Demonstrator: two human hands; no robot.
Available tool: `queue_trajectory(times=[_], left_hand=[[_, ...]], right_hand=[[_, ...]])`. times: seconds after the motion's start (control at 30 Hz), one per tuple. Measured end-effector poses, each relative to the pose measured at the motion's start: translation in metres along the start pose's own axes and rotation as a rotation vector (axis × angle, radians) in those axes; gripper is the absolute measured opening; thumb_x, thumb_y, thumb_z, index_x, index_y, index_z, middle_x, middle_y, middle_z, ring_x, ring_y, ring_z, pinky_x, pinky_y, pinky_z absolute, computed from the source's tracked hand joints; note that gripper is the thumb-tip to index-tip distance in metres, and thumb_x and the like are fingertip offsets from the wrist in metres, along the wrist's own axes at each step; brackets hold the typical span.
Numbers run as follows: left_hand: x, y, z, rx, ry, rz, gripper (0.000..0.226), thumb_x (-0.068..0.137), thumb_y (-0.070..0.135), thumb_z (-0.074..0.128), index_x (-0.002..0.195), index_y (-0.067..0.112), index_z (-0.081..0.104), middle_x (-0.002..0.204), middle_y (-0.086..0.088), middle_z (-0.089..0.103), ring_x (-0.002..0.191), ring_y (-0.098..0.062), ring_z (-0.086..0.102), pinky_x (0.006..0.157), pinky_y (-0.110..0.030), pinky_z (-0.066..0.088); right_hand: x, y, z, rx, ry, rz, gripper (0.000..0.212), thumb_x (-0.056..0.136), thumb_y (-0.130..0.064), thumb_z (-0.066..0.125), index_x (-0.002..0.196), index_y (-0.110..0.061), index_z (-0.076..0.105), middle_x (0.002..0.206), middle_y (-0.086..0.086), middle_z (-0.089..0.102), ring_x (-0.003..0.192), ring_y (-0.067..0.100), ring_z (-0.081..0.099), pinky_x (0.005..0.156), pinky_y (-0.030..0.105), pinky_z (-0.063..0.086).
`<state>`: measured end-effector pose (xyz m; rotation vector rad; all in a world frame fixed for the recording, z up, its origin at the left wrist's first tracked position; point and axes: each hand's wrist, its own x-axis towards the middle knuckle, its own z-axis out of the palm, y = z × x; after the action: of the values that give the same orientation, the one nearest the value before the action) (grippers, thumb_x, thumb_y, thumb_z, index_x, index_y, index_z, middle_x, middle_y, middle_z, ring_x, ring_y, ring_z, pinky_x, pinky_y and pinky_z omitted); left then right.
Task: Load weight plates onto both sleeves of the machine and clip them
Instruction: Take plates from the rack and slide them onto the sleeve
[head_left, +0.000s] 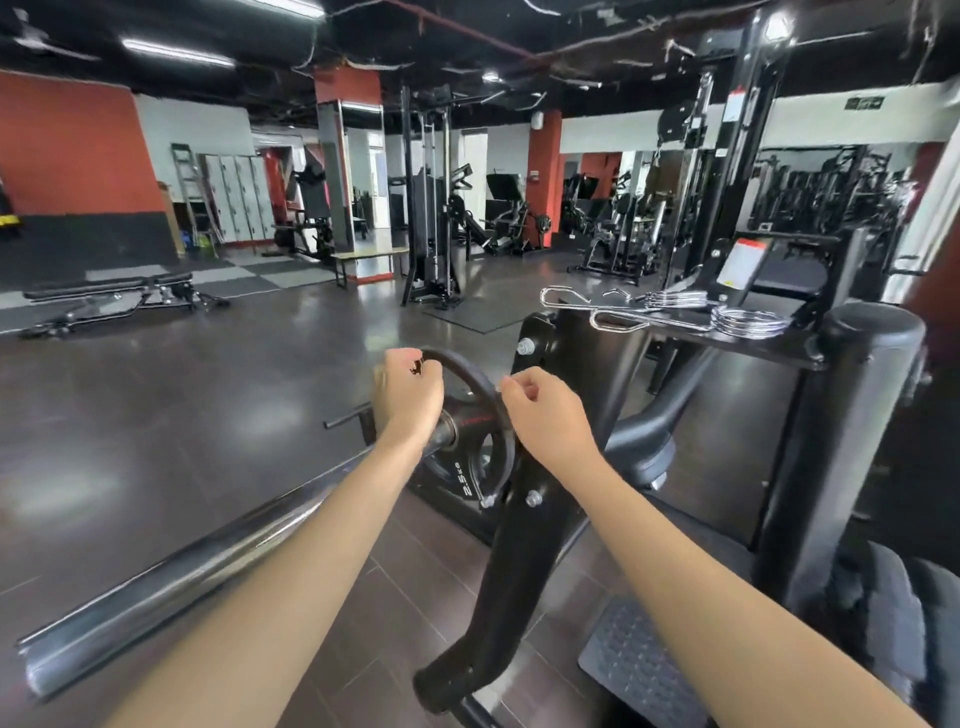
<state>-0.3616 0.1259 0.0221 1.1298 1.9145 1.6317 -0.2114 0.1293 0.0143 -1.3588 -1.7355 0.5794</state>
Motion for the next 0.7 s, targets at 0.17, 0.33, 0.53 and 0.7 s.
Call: queue_trajectory(times=[0.17,0.33,0.53,0.7], left_hand=[[-0.083,0.030,0.028,0.021,-0.595,0.212,0.015,0.096,0.026,0.051,0.101,0.022,0.066,0.095,0.006,0.073,0.081,-0.009,0.067,0.072,-0.025,0.052],[-0.184,0.061,0.096,0.108,-1.052,0.309,0.020,0.096,0.027,0.053,0.092,0.018,0.070,0.086,0.006,0.074,0.069,-0.007,0.067,0.058,-0.015,0.047],[-0.295,0.090,0.172,0.241,-1.211,0.437,0.020,0.093,0.033,0.052,0.100,0.023,0.067,0.109,-0.004,0.073,0.105,-0.023,0.067,0.086,-0.031,0.049],[-0.358,0.103,0.233,0.410,-1.134,0.580,0.037,0.098,0.032,0.047,0.131,0.018,0.058,0.134,-0.004,0.062,0.123,-0.025,0.056,0.100,-0.031,0.043]], right_hand=[[-0.069,0.040,-0.070,0.226,0.125,0.137,0.024,0.098,-0.024,0.051,0.089,-0.019,0.073,0.078,-0.006,0.073,0.076,0.013,0.068,0.071,0.027,0.055],[-0.146,0.102,-0.171,0.605,0.445,0.391,0.022,0.098,-0.011,0.050,0.086,-0.014,0.068,0.067,-0.001,0.064,0.058,0.011,0.060,0.056,0.023,0.053],[-0.211,0.212,-0.259,0.932,0.780,0.640,0.019,0.096,-0.007,0.044,0.080,-0.011,0.054,0.049,-0.002,0.042,0.042,0.010,0.037,0.040,0.014,0.029],[-0.238,0.305,-0.279,0.878,0.855,0.996,0.023,0.099,-0.025,0.046,0.086,-0.010,0.056,0.062,0.000,0.052,0.049,0.012,0.043,0.048,0.022,0.037]])
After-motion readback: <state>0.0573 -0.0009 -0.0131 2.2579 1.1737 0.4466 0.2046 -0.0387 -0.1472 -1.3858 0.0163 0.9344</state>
